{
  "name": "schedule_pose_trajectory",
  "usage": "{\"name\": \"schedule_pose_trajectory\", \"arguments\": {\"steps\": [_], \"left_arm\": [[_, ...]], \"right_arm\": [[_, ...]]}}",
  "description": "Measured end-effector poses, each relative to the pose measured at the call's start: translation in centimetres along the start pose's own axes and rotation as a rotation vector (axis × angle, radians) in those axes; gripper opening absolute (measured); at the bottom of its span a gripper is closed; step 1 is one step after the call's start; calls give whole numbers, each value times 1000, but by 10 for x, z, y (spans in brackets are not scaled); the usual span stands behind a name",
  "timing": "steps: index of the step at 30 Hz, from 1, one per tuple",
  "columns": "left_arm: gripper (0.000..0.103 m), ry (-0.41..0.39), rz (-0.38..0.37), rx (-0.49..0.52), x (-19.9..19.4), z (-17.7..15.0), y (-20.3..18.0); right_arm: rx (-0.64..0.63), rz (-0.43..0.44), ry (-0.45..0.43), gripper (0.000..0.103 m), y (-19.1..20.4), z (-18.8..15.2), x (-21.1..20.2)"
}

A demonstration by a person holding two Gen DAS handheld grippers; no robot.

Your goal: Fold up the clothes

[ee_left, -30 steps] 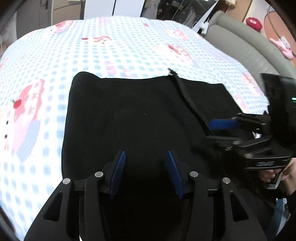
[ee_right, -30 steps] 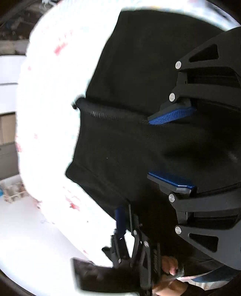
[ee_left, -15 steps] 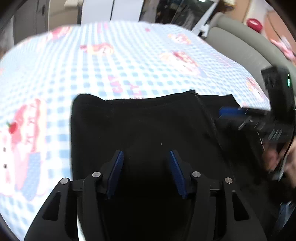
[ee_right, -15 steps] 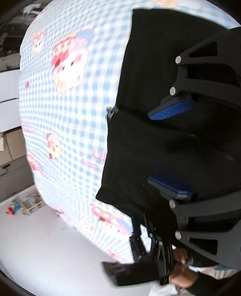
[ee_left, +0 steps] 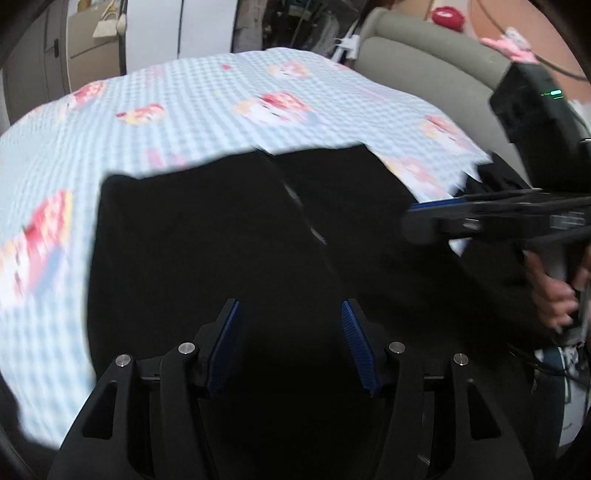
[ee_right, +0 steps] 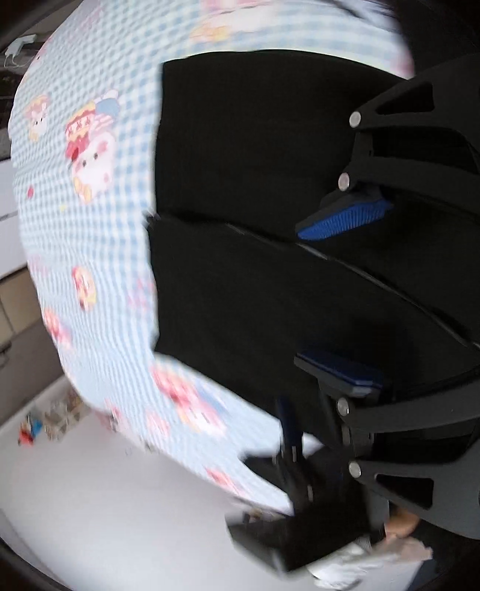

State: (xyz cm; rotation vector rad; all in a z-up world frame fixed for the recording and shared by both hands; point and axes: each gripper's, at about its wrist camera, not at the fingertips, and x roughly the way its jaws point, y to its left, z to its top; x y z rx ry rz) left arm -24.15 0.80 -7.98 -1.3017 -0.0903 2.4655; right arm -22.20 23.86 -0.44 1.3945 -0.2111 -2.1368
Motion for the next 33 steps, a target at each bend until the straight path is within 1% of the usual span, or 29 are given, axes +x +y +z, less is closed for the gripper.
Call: {"name": "schedule_pose_trajectory", "arguments": {"steps": [1,2,4,6,8,9,10,11,12,13,15,16,18,19,20,21,22,23,26,27,29,30,31,33], "left_arm": [[44,2,-14,-26,-3,-15,-8],[42,6,-32,-68,-8,-33,-17],[41,1,-64,-141,-14,-66,-33],[41,8,-71,-181,-9,-94,-44],[39,41,-39,-191,5,-113,-53],[41,71,-11,-199,13,-120,-54],[38,101,16,-206,20,-126,-55],[38,103,31,-209,18,-130,-59],[38,65,22,-206,2,-130,-66],[38,20,10,-209,-17,-133,-73],[38,-66,0,-216,-53,-144,-87],[41,-87,-9,-211,-67,-152,-95],[46,-88,-59,-195,-78,-167,-108],[47,-78,-86,-185,-80,-174,-113],[47,-62,-97,-172,-77,-183,-118],[47,-38,-76,-156,-71,-194,-123],[47,-13,-49,-155,-64,-200,-123],[47,0,-36,-174,-59,-204,-120],[48,39,2,-232,-43,-219,-109],[46,46,6,-249,-41,-221,-106],[37,48,-12,-269,-43,-221,-102],[30,50,-33,-263,-45,-220,-102],[27,48,-60,-256,-49,-218,-101],[25,39,-114,-244,-58,-213,-99]], "right_arm": [[1,19,6,66,5,-15,-10],[0,30,20,66,14,-43,-18],[-9,34,28,66,33,-78,-22],[0,16,35,66,40,-119,-18],[28,-7,42,63,43,-164,-10],[42,-50,46,62,33,-185,-5],[56,-97,49,63,21,-206,0],[86,-120,76,61,10,-221,7],[111,-114,69,57,6,-235,1],[136,-105,58,57,4,-249,-7],[153,-58,-2,59,4,-270,-37],[165,-69,-30,61,3,-280,-47],[188,-98,-85,64,1,-300,-68],[197,-98,-96,65,-2,-303,-72],[199,-84,-81,65,-5,-309,-68],[201,-69,-63,65,-7,-315,-63],[195,-74,-40,65,-9,-320,-62],[189,-82,-16,65,-11,-324,-61],[157,-102,-19,66,-8,-336,-58],[128,-110,-18,67,-6,-341,-58],[114,-117,-24,67,-9,-342,-55],[118,-114,-34,67,-12,-343,-51],[122,-110,-45,67,-14,-343,-48],[129,-106,-51,67,-13,-341,-44]]}}
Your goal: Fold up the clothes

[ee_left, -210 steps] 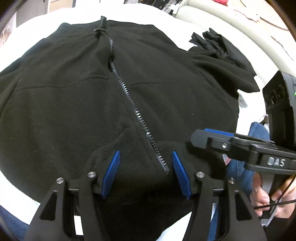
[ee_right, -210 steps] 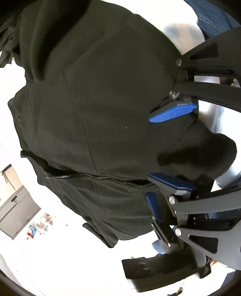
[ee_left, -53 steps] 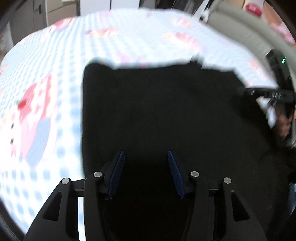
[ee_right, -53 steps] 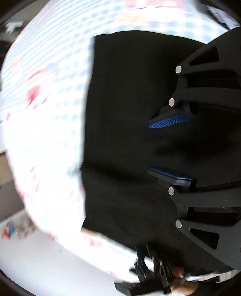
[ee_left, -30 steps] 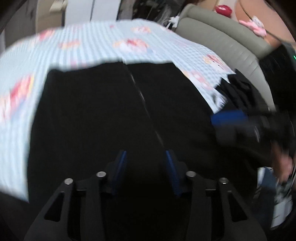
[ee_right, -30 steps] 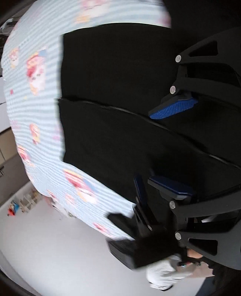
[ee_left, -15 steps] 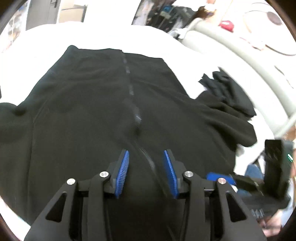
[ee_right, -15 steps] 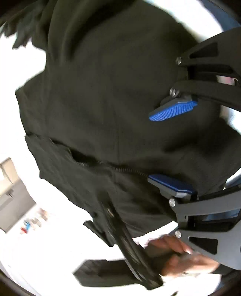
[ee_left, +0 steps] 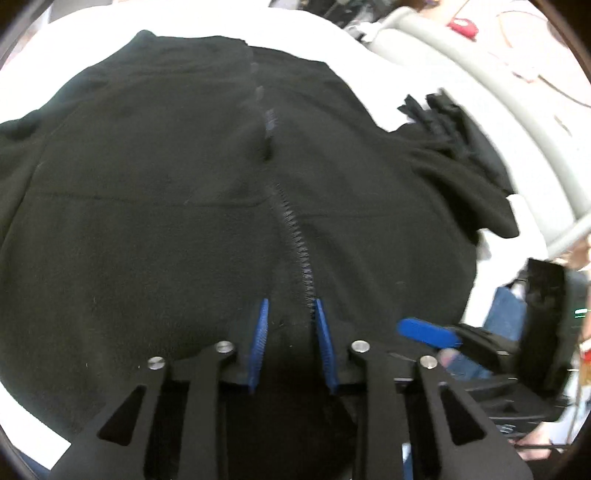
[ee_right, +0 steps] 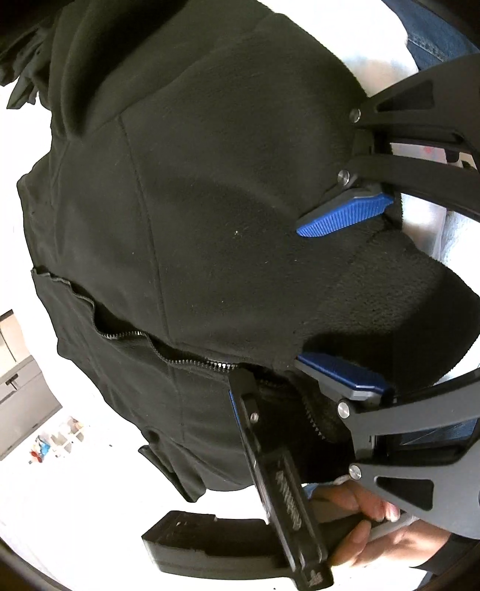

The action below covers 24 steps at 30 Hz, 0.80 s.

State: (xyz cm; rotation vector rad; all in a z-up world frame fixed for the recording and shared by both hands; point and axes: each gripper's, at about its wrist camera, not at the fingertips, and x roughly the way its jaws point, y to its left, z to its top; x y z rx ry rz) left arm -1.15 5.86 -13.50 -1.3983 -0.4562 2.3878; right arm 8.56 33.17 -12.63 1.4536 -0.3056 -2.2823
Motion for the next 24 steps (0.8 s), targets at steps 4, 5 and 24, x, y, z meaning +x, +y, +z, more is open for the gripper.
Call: {"name": "schedule_pose_trajectory", "arguments": {"steps": [4,5,24], "left_arm": [[25,8,-32,112,-19,1,-11],[25,47,-27,139,-14,-2,-12],[43,39,-96,-352,-55,-74,77]], "right_arm": [[1,1,-7,67,17,-15,-2],[-3,-1,-6,67,22,-13,3],[-47,65,30,71,42,-20,11]]}}
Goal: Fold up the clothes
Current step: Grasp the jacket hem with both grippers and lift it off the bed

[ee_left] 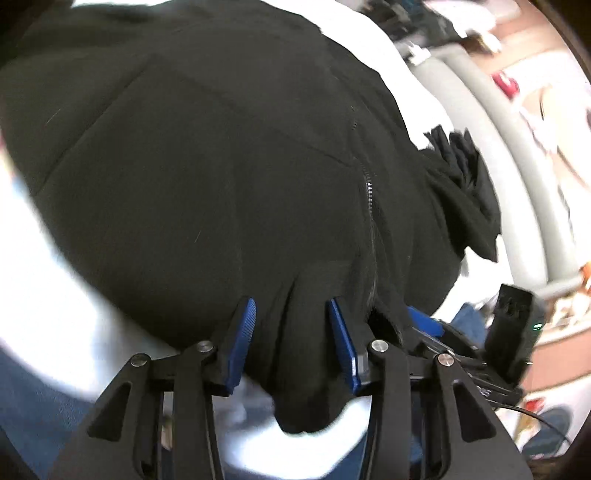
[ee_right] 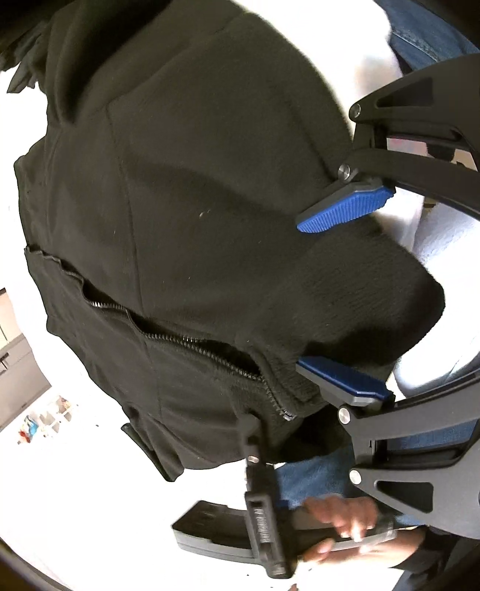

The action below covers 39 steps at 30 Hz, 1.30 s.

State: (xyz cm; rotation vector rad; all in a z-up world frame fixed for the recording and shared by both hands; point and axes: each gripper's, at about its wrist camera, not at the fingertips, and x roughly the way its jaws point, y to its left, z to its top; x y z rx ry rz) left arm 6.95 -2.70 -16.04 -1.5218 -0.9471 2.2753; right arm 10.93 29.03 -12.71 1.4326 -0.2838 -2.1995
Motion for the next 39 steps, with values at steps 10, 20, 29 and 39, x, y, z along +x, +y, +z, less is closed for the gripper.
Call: {"name": "schedule_pose_trajectory", "arguments": {"steps": [10,20,29,39], "left_arm": [[53,-50,199,-8,-12,-28,-15],[34,-60,142,113,-4,-50,-47],[34,-105,62,203,-3,-49,-68],[9,-75,295,17,-6,-60,-43]], "right_arm": [[167,57,-67,69,-25,-10,-28],[174,85,-9,72,-15,-29,-25],[75,21,-98,71,11,-23,-47],[-99,94,-127,72,58,22,-69]]}}
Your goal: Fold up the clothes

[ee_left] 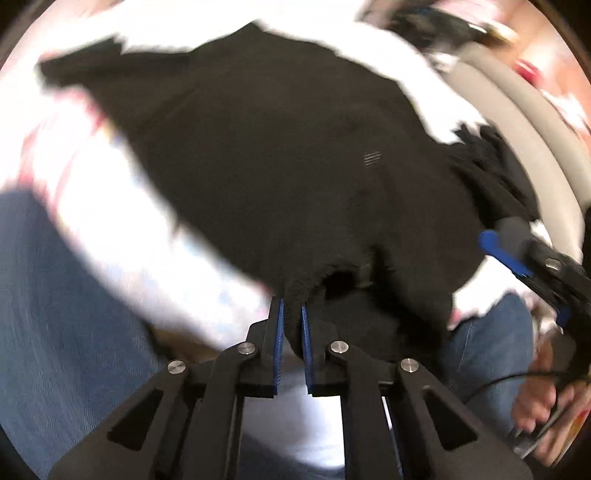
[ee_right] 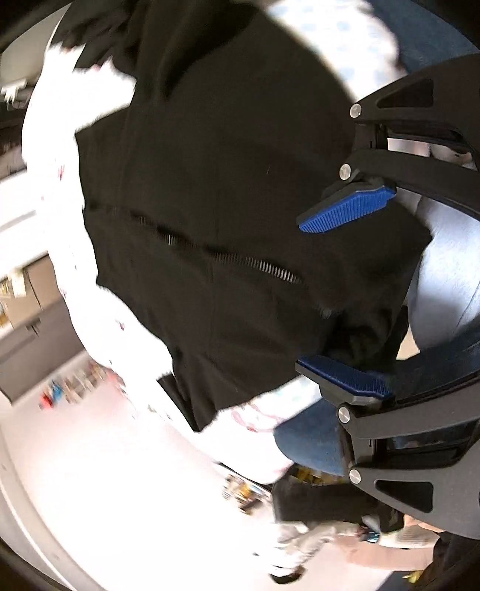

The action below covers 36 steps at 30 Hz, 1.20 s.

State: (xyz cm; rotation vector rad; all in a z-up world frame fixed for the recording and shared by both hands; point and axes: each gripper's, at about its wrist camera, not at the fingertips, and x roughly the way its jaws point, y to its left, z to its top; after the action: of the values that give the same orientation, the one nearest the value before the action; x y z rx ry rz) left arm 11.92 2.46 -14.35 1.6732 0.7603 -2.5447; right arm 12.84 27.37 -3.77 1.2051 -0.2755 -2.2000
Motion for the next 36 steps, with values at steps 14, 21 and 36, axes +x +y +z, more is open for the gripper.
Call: {"name": "schedule_pose_trajectory", "arguments": {"steps": [14,21,36], "left_arm": [[8,-38,-74,24,-9,4,-7],[51,75,-54,-63,26,20,14],[12,3,-75,102,11,7,-27]], "right_arm": [[31,-4,115,71,4,-17,37],[-18,-53,187,70,4,-32,46],[87,-31,-17,70,-16,-23,13]]}}
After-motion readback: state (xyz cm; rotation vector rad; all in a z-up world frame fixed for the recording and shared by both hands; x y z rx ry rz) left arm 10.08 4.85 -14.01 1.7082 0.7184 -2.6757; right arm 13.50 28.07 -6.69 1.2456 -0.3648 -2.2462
